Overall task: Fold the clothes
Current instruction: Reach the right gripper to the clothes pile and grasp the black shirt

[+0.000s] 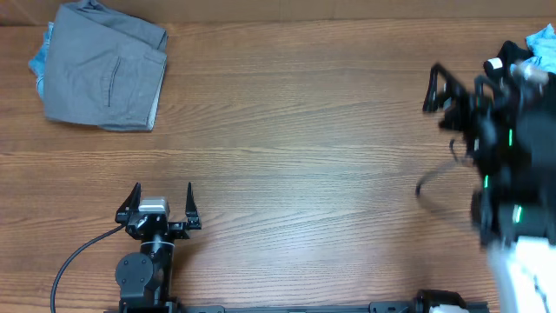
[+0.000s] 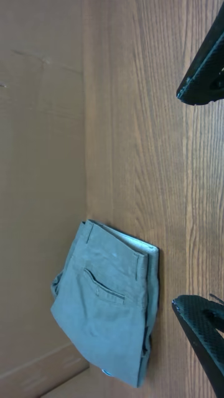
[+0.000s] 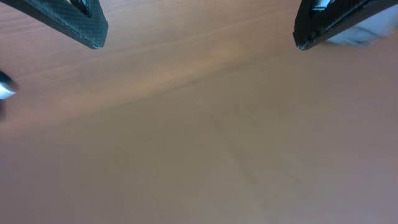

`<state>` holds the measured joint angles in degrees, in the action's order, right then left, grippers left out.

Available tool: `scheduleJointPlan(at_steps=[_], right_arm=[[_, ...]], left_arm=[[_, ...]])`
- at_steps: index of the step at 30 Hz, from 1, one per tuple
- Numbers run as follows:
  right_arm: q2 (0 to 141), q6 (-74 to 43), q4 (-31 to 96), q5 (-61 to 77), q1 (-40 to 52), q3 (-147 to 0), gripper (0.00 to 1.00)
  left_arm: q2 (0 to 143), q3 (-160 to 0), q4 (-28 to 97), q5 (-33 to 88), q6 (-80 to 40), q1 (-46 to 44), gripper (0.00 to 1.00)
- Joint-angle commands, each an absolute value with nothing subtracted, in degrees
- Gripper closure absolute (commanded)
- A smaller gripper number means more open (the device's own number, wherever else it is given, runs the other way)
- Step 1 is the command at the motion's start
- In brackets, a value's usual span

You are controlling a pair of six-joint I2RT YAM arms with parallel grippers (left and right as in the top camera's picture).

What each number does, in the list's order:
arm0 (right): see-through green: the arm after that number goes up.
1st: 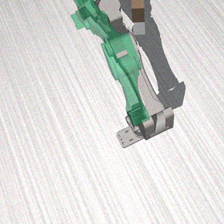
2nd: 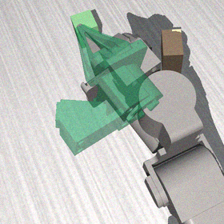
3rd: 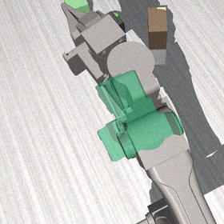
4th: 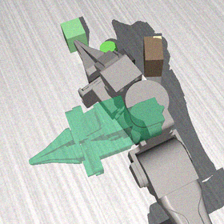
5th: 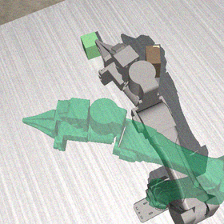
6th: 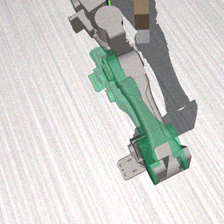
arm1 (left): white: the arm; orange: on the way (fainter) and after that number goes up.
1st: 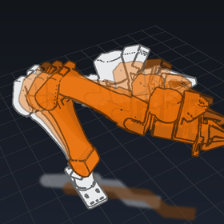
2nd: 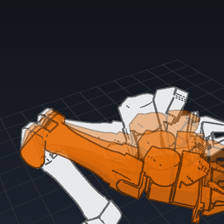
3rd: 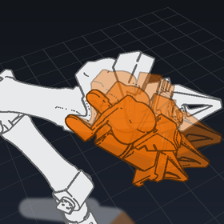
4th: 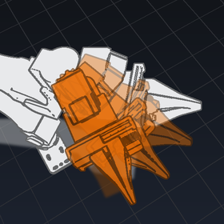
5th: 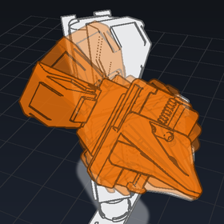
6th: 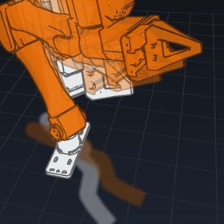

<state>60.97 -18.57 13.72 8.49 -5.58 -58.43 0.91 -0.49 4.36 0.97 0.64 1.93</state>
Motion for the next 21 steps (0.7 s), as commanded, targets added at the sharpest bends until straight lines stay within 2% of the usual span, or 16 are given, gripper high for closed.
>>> scheduleJointPlan(at_steps=[1,4,7,10,21], right_arm=[[73.9,-12.7,23.0,6.0,-8.7,-73.8,0.00],[86.3,-8.4,37.8,6.0,-11.9,-89.8,0.00],[94.4,-8.3,46.9,5.9,-14.9,-100.6,0.00],[98.7,-8.3,48.2,4.6,-18.1,-105.0,0.00],[111.8,-9.1,49.0,-3.8,-25.3,-105.0,0.00]], left_arm=[[0.7,-0.3,4.4,0.4,1.7,2.2,0.00],[0.7,-0.3,4.4,0.4,1.7,2.2,0.00],[0.7,-0.3,4.4,0.4,1.7,2.2,0.00],[0.7,-0.3,4.4,0.4,1.8,2.2,0.00],[0.7,-0.3,4.4,0.4,1.7,2.2,0.00]])
